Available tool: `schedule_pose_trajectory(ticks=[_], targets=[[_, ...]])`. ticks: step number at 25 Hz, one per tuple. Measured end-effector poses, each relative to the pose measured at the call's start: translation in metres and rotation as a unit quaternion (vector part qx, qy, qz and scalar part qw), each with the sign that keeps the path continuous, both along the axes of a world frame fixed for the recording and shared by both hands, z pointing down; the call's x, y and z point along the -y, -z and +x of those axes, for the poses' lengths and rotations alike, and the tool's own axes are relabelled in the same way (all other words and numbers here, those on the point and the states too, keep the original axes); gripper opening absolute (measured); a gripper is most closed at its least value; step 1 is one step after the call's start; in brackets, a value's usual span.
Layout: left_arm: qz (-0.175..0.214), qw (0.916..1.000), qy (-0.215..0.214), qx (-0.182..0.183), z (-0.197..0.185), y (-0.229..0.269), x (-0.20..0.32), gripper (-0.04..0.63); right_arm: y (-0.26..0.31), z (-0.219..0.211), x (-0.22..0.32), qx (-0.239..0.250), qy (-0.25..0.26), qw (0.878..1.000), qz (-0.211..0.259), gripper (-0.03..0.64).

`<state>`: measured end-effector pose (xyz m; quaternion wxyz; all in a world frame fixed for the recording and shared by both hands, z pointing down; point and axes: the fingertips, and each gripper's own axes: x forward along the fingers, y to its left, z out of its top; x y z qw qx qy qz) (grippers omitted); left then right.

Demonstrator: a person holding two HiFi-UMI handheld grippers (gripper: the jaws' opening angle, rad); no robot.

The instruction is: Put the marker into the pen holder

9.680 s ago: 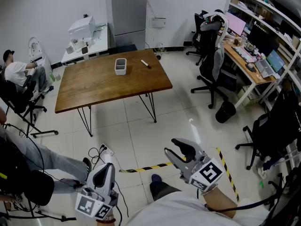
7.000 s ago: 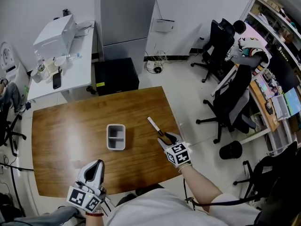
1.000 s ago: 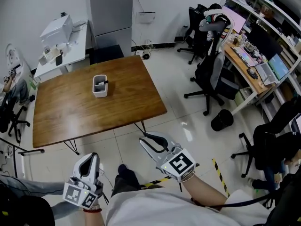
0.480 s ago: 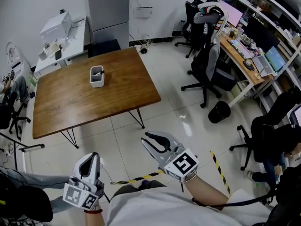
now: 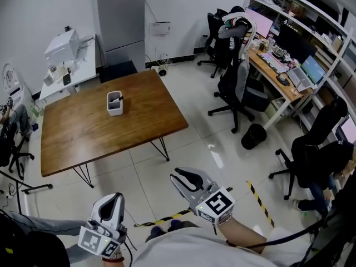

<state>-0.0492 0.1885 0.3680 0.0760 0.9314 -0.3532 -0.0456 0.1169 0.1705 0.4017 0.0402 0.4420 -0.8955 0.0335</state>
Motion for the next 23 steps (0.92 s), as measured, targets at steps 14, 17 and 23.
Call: schedule_pose_trajectory(ticks=[14,17,23], targets=[[-0.017,0.9998,0.006,-0.006,-0.023,-0.007,-0.022,0.000,-0.002,-0.014,-0.021,-0.030,-0.003,1.000,-0.009,0.057],[-0.025,0.9997,0.002,-0.007,-0.016,-0.012,-0.028,0.001,-0.005,-0.011,-0.021,-0.033,-0.002,0.999,-0.010,0.057],[-0.050,0.9978,-0.029,-0.033,0.003,-0.015,-0.040,0.001,-0.009,-0.010,-0.029,-0.034,0.002,0.999,-0.018,0.055]])
